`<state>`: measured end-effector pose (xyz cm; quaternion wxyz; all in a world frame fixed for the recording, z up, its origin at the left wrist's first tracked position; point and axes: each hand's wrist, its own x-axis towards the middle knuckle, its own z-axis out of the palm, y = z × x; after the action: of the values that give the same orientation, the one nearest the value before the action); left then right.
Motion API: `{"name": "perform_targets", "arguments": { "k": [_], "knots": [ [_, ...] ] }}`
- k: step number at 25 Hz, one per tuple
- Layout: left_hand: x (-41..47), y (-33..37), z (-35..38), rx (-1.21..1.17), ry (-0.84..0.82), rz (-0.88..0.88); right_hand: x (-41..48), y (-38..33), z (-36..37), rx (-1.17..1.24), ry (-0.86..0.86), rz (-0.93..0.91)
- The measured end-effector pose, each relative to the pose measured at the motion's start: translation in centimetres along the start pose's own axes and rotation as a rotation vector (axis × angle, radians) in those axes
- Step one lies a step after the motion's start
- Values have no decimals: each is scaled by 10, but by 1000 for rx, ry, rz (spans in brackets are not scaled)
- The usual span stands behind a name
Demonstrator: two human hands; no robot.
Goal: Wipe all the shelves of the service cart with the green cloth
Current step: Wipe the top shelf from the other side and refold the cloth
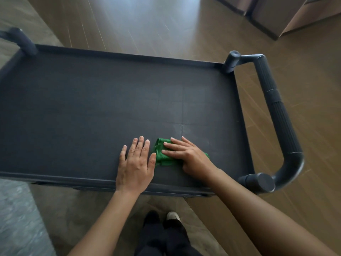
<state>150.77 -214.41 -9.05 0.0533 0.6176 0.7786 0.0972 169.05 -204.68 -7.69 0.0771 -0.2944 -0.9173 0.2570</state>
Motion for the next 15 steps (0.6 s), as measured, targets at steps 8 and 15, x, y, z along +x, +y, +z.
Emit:
{"name": "perform_targets", "arguments": {
  "k": [8, 15],
  "knots": [
    [0, -1, 1, 11, 11, 2, 129, 73, -53, -57, 24, 231],
    [-1, -1, 1, 5, 31, 2, 173, 95, -68, -98, 37, 388]
  ]
}}
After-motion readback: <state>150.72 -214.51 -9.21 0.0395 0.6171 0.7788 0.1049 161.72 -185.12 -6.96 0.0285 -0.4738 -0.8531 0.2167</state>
